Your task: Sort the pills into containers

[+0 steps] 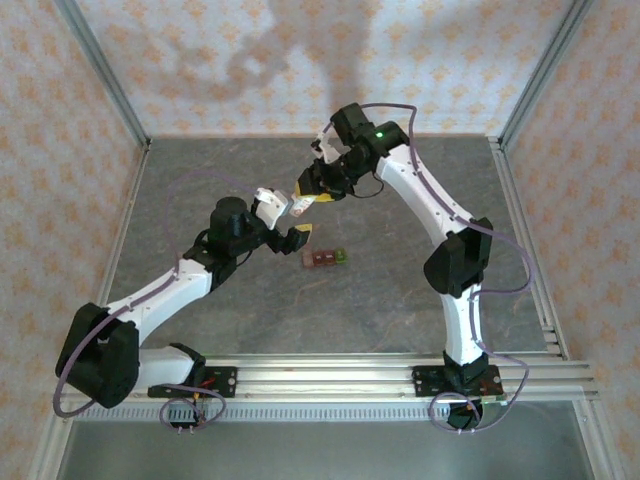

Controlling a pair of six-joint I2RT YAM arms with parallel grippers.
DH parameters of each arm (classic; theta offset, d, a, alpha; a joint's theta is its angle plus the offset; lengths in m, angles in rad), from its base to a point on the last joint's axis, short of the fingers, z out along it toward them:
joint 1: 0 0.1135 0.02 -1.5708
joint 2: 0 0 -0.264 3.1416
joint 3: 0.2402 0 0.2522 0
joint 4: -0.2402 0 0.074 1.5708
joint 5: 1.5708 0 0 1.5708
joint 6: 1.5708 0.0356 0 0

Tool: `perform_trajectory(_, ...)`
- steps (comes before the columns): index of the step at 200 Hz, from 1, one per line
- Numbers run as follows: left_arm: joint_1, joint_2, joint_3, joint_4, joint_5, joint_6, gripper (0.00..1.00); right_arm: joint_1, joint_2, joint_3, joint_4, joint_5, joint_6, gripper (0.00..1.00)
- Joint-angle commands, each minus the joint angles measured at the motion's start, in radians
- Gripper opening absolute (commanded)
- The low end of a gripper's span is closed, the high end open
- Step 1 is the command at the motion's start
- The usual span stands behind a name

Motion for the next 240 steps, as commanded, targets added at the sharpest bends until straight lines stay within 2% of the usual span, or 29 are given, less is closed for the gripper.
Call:
perform_trajectory(1, -0.004, 0.019, 0.037, 0.032, 0.006, 0.034, 0.87, 0.014, 0.008, 0.012, -0.014, -0.022, -0.022, 0.28)
perform_trajectory(74, -0.003, 0.033, 0.05, 0.043, 0.01, 0.01, 0.73, 0.044, 0.027, -0.022, -0.009, -0.025, -0.026, 0.26)
perform_trajectory(125, -0.004, 0.037, 0.046, 0.052, 0.013, -0.017, 0.58, 0.046, 0.016, -0.037, -0.005, -0.025, -0.029, 0.25)
perform_trajectory(183, -0.004, 0.025, 0.016, 0.046, 0.017, -0.026, 0.64, 0.046, -0.003, -0.066, 0.017, -0.024, -0.017, 0.25)
perform_trajectory(240, -0.004, 0.026, -0.001, 0.035, 0.029, -0.027, 0.64, 0.046, -0.023, -0.079, 0.026, -0.004, -0.009, 0.24)
